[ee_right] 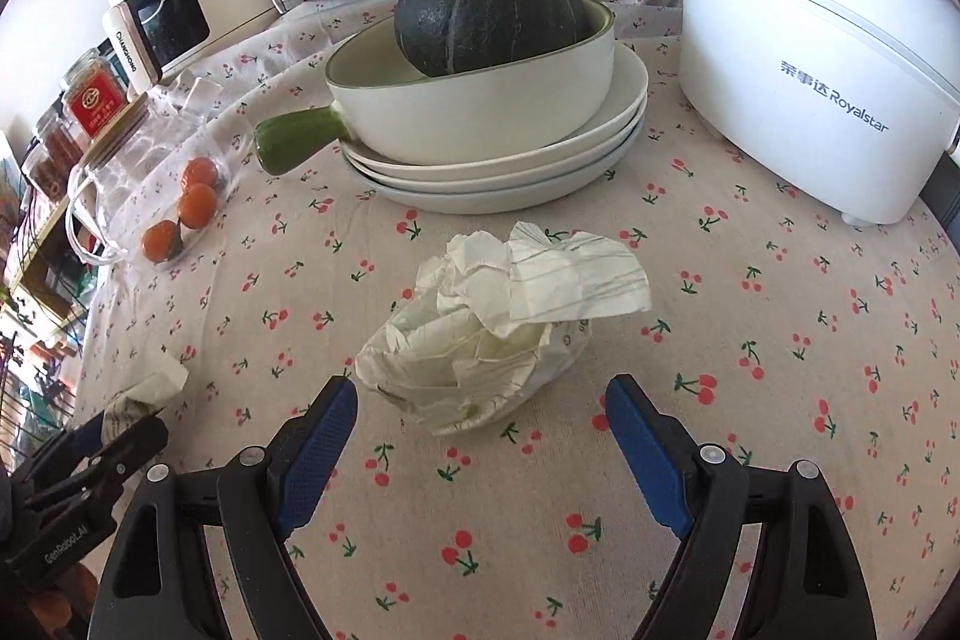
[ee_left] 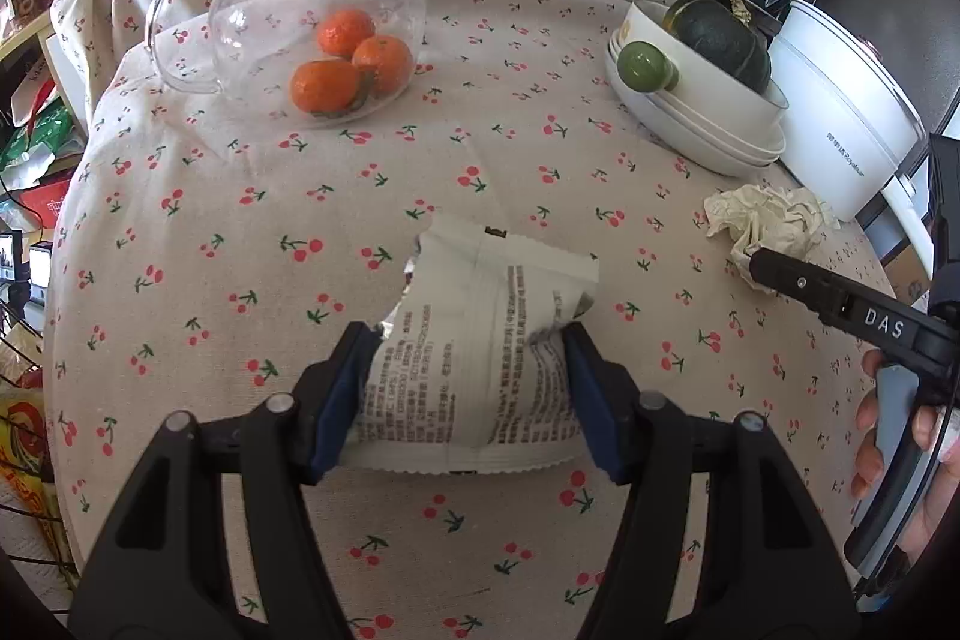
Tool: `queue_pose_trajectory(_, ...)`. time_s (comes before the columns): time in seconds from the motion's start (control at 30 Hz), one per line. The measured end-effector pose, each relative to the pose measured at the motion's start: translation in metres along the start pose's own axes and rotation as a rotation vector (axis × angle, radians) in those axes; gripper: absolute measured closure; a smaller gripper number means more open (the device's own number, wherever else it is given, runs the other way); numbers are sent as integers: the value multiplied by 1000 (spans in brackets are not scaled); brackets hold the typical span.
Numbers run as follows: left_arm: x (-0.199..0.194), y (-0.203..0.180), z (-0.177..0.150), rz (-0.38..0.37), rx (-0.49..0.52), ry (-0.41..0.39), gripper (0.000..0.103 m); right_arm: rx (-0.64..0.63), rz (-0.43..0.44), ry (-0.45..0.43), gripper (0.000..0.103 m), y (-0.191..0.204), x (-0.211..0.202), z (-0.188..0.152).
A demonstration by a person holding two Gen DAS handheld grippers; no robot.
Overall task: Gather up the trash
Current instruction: 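Grasp the white snack bag with the left tool while the right tool grasps the crumpled white paper, then carry the white snack bag and crumpled paper over the brown bin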
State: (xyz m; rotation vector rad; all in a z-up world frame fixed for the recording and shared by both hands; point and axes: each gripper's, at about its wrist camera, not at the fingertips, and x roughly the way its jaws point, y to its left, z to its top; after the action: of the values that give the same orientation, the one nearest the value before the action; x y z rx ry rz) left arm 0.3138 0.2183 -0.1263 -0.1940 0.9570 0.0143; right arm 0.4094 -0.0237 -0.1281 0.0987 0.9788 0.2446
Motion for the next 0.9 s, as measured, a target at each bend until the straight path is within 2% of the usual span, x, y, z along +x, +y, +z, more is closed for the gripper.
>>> queue_pose_trajectory(0.13, 1, 1, -3, -5, -13, 11, 38, 39, 2, -38, 17, -1, 11, 9)
queue_pose_trajectory(0.27, -1, -8, -3, -13, 12, 12, 38, 21, -29, -59, 18, 4, 17, 14)
queue_pose_trajectory(0.3, -1, -10, -3, -13, 18, 13, 38, 12, -38, -60, 21, 6, 17, 14)
queue_pose_trajectory(0.33, -1, -12, -4, -14, 23, 14, 38, 5, -39, -62, 33, 7, 17, 14)
queue_pose_trajectory(0.43, -4, -17, -6, -14, 32, 16, 38, 7, -23, -56, 42, 8, 12, 13)
queue_pose_trajectory(0.67, -22, -32, -5, -19, 21, 6, 38, -7, -5, -70, 46, 0, -31, -1)
queue_pose_trajectory(0.9, -63, -74, -1, -38, 69, -40, 38, -48, -17, -81, 46, -14, -87, -26)
